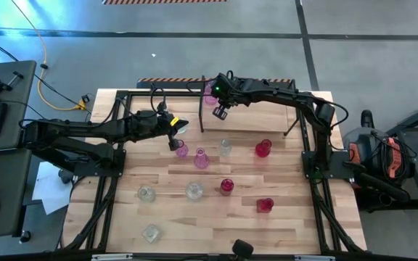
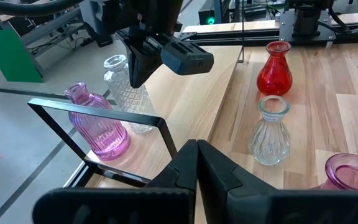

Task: Sort vases onto shelf
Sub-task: Put the transparent vase on the shelf

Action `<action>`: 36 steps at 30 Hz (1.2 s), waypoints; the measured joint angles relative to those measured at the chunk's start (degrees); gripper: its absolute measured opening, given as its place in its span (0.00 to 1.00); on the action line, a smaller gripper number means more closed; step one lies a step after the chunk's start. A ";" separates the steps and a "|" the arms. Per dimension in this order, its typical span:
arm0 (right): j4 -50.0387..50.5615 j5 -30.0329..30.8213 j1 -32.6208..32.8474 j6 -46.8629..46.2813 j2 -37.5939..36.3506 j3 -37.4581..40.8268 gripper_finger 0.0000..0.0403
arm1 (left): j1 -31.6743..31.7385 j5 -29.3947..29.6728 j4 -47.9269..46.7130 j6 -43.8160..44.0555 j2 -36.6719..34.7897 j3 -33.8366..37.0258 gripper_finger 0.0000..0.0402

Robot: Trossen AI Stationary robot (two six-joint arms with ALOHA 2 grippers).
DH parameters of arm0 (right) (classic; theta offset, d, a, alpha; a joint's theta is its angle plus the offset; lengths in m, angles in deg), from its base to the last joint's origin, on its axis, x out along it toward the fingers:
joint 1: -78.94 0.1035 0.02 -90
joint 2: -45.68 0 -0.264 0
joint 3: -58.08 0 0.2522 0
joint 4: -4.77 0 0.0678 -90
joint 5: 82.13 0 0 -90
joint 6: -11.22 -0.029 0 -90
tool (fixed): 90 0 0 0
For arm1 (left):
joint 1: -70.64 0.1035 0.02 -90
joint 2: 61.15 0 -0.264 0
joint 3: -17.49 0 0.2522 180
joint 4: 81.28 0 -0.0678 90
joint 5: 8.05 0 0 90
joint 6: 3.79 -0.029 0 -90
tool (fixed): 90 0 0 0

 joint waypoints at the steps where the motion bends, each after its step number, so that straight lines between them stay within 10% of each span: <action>1: 0.00 0.05 -0.03 0.08 0.00 0.00 0.00 | 0.00 0.00 0.00 0.02 0.00 0.00 0.00; 36: -3.39 -0.07 -2.75 2.09 0.00 0.00 0.00 | 0.00 0.00 0.00 0.02 0.00 0.00 0.00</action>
